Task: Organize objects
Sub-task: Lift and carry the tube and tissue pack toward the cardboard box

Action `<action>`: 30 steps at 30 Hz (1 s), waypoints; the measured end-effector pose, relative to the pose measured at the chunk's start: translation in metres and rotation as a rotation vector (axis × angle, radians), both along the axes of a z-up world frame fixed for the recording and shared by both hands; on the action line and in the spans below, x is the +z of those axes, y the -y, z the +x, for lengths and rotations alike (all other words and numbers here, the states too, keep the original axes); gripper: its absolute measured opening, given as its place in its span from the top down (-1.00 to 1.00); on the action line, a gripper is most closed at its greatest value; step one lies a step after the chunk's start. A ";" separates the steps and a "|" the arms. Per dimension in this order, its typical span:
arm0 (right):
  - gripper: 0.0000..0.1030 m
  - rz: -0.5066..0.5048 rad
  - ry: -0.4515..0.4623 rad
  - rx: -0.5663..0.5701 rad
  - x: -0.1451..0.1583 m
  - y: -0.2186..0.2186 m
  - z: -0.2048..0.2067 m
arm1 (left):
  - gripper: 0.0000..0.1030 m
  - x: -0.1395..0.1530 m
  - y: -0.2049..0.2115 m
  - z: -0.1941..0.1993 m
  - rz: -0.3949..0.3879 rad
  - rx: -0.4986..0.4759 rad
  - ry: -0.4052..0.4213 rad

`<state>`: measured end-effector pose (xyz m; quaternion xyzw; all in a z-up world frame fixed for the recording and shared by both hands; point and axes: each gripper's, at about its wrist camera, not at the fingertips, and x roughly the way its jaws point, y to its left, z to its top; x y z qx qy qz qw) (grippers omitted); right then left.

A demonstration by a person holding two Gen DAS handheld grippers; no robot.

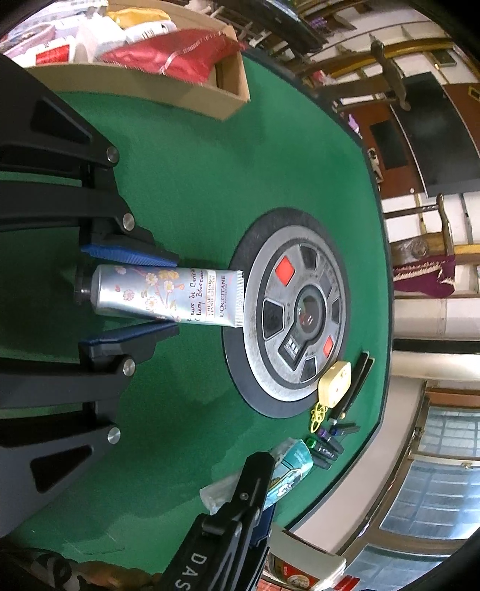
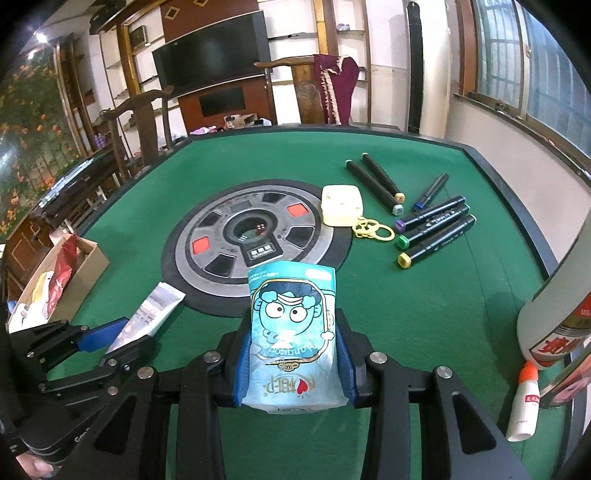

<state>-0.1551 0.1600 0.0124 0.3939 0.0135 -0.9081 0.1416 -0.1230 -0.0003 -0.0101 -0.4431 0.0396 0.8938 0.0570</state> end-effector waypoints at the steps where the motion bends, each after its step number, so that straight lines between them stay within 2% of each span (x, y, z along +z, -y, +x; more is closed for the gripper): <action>1: 0.20 0.001 -0.002 0.005 0.001 0.002 0.001 | 0.44 0.002 0.002 0.002 -0.002 0.009 -0.006; 12: 0.20 0.006 -0.026 0.053 0.004 0.017 0.010 | 0.44 0.018 0.022 0.023 -0.064 0.102 -0.084; 21: 0.20 -0.036 -0.037 0.097 0.015 0.028 0.020 | 0.44 0.041 0.034 0.044 -0.106 0.137 -0.157; 30: 0.20 -0.024 -0.044 0.138 0.017 0.046 0.031 | 0.44 0.058 0.046 0.064 -0.117 0.145 -0.201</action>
